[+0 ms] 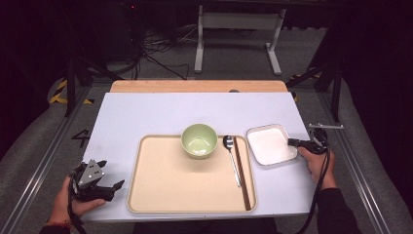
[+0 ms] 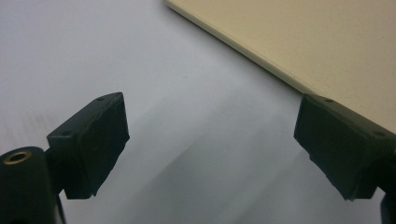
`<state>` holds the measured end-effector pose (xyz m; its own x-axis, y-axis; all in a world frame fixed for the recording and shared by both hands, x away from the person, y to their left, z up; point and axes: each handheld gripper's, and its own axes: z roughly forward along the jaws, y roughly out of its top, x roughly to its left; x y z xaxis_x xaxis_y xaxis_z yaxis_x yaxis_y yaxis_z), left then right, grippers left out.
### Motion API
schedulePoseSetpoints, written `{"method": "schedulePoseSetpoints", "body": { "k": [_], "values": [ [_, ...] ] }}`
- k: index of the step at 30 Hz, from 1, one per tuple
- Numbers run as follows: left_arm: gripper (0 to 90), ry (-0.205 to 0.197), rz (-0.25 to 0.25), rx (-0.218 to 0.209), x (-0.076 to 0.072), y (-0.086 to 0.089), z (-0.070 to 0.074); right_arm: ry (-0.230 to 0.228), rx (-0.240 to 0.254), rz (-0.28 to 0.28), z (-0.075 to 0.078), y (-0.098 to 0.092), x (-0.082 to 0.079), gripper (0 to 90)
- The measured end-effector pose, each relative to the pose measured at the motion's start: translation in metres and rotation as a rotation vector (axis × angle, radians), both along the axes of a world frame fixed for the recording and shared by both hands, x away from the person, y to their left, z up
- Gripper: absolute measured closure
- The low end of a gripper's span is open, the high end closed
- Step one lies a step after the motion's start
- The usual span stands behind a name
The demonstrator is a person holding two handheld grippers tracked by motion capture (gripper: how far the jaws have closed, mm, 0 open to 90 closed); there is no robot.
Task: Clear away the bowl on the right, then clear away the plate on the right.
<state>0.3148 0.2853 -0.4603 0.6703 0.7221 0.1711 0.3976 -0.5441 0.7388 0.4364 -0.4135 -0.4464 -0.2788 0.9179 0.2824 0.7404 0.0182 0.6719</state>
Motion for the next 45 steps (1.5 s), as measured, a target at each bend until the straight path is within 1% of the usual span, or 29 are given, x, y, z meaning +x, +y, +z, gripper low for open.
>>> {"method": "schedulePoseSetpoints", "body": {
  "k": [1, 3, 4, 8, 11, 13, 14, 16, 18, 19, 25, 30, 32, 33, 34, 38, 40, 45],
  "values": [
    [11.0, 0.003, -0.001, -0.006, 0.0, 0.0, 0.0, 0.001, 0.002, 0.001, 0.0, 0.0, 0.0, 89.1],
    [11.0, -0.001, 0.002, -0.002, 0.0, 0.001, 0.0, 0.001, 0.014, 0.004, 0.0, 0.0, 0.001, 89.4],
    [11.0, 0.001, 0.003, -0.009, 0.001, 0.001, 0.0, 0.001, 0.017, 0.002, 0.0, 0.0, 0.0, 89.5],
    [11.0, 0.001, 0.001, -0.004, 0.001, 0.001, -0.001, -0.009, 0.043, -0.009, 0.002, -0.007, -0.003, 89.7],
    [11.0, 0.001, -0.002, 0.0, 0.0, 0.0, 0.0, -0.031, 0.039, -0.01, 0.005, -0.009, -0.006, 89.7],
    [11.0, -0.004, 0.0, 0.002, 0.0, 0.0, 0.0, -0.038, 0.031, -0.011, 0.006, -0.009, -0.008, 89.7],
    [11.0, 0.003, 0.002, -0.004, -0.001, 0.0, 0.0, -0.04, 0.032, -0.013, 0.007, -0.009, -0.009, 89.7],
    [11.0, -0.001, 0.001, -0.007, -0.001, 0.0, 0.0, -0.047, 0.03, -0.014, 0.009, -0.01, -0.01, 89.7],
    [11.0, 0.004, 0.001, -0.007, -0.001, 0.0, 0.0, -0.061, 0.028, -0.018, 0.011, -0.012, -0.012, 89.7],
    [11.0, -0.001, 0.002, -0.004, 0.0, 0.001, 0.0, -0.061, 0.028, -0.018, 0.011, -0.012, -0.012, 89.7],
    [11.0, -0.002, 0.006, 0.0, -0.002, 0.001, -0.001, -0.098, 0.029, -0.03, 0.017, -0.015, -0.015, 89.7],
    [11.0, 0.002, 0.0, 0.012, -0.003, -0.003, -0.001, -0.131, 0.042, -0.038, 0.022, -0.018, -0.021, 89.7],
    [10.9, -0.001, 0.001, 0.009, -0.003, -0.003, 0.0, -0.146, 0.046, -0.039, 0.025, -0.019, -0.024, 89.7],
    [10.9, -0.001, 0.001, 0.009, -0.003, -0.003, 0.0, -0.146, 0.046, -0.039, 0.025, -0.019, -0.024, 89.7],
    [10.9, 0.0, 0.001, 0.012, -0.004, -0.003, 0.0, -0.166, 0.049, -0.039, 0.029, -0.021, -0.027, 89.7],
    [10.9, -0.002, 0.005, 0.009, -0.005, -0.001, 0.0, -0.203, 0.063, -0.043, 0.037, -0.022, -0.032, 89.7],
    [10.9, -0.002, 0.005, 0.007, -0.005, -0.001, 0.0, -0.211, 0.064, -0.04, 0.039, -0.022, -0.033, 89.7],
    [10.9, 0.001, 0.001, 0.008, -0.004, -0.003, 0.0, -0.266, 0.094, -0.012, 0.051, -0.015, -0.041, 89.7]
  ]
}}
